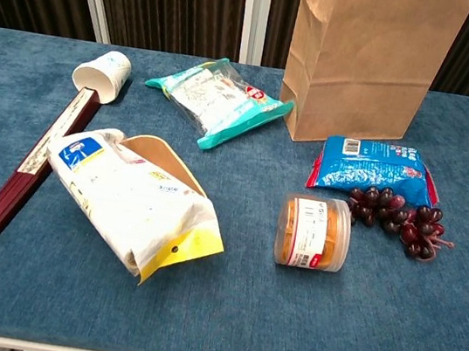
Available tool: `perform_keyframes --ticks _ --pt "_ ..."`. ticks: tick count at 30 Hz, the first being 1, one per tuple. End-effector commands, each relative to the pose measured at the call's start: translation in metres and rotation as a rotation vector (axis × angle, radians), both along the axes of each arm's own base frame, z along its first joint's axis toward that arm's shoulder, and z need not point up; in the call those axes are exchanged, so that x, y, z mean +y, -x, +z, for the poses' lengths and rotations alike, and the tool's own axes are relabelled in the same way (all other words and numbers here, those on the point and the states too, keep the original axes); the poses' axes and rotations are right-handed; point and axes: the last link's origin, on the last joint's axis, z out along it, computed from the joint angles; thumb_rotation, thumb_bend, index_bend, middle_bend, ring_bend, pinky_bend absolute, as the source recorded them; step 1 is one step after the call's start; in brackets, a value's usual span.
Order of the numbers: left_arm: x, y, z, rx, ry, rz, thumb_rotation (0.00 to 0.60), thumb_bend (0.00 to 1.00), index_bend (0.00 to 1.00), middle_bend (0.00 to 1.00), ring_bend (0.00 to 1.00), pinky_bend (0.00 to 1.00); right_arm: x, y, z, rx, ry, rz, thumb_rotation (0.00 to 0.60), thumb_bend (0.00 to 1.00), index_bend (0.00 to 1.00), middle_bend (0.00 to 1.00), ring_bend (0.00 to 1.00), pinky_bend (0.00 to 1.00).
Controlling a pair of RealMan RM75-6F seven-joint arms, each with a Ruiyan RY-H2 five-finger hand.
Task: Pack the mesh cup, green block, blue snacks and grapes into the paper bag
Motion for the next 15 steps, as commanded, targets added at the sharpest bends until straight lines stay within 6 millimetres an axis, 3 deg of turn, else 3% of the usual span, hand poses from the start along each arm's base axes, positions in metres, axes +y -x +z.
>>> perform_keyframes --ticks 1,7,12,15 --pt "0.0 0.001 -0.001 -0.001 0.003 0.007 0.6 0.05 0.31 0.3 0.26 0.24 -0.022 -0.011 -0.026 0.05 -0.03 -0.049 0.6 0.23 0.35 0.42 0.19 0.26" --pt "-0.001 0.003 0.001 -0.001 -0.001 0.021 0.6 0.05 0.31 0.3 0.26 0.24 -0.033 -0.01 -0.049 0.081 -0.083 -0.11 0.6 0.23 0.28 0.37 0.14 0.22" --pt "-0.001 0.003 0.0 0.0 0.002 0.021 0.6 0.05 0.31 0.3 0.26 0.24 -0.032 -0.01 -0.055 0.081 -0.129 -0.13 0.6 0.23 0.06 0.23 0.03 0.13" --pt "-0.001 0.002 0.0 0.001 0.0 0.018 0.6 0.05 0.31 0.3 0.26 0.24 -0.03 -0.011 -0.051 0.076 -0.137 -0.13 0.6 0.23 0.0 0.14 0.0 0.08"
